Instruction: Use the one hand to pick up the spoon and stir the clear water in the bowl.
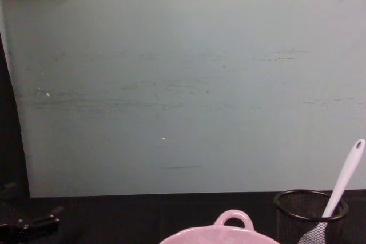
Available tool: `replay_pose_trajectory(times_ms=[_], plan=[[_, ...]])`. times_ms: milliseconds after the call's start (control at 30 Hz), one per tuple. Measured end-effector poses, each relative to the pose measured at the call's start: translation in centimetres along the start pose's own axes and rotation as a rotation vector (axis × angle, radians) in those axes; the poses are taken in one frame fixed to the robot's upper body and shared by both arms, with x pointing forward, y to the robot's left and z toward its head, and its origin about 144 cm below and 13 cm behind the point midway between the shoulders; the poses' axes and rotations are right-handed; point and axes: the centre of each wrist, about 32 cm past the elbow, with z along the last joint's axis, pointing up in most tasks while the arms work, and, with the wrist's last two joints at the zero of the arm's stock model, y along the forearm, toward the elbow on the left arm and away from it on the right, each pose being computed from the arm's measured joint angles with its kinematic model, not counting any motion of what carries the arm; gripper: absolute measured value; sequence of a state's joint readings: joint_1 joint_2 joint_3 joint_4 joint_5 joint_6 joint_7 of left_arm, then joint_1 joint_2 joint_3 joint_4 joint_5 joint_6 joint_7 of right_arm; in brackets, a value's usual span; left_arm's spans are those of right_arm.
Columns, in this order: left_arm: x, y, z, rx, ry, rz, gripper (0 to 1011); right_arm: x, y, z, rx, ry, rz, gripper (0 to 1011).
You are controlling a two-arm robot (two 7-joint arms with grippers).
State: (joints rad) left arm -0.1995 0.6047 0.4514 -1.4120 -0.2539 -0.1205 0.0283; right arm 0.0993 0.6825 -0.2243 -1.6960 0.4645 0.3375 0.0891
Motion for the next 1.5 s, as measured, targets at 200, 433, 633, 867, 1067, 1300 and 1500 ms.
replay_pose_trajectory(times_ms=[200,433,633,867,1067,1300,1500], plan=[[0.0,0.0,0.0,0.0,0.0,0.0,1011,-0.2,2.0,-1.7,0.104,-0.097,-0.047,1003],[0.0,0.0,0.0,0.0,0.0,0.0,1011,-0.2,4.5,-4.5,0.188,-0.135,-0.049,1003],[0.0,0.0,0.0,0.0,0.0,0.0,1011,-0.8,5.7,-6.7,0.191,-0.099,-0.029,1003],[0.0,0.0,0.0,0.0,0.0,0.0,1011,-0.9,5.8,-7.0,0.2,-0.078,-0.033,1003],[0.0,0.0,0.0,0.0,0.0,0.0,1011,-0.9,5.8,-7.0,0.199,-0.078,-0.031,1003],[0.0,0.0,0.0,0.0,0.0,0.0,1011,-0.9,5.8,-7.0,0.198,-0.078,-0.031,1003],[0.0,0.0,0.0,0.0,0.0,0.0,1011,-0.9,5.8,-7.0,0.197,-0.079,-0.031,1003]])
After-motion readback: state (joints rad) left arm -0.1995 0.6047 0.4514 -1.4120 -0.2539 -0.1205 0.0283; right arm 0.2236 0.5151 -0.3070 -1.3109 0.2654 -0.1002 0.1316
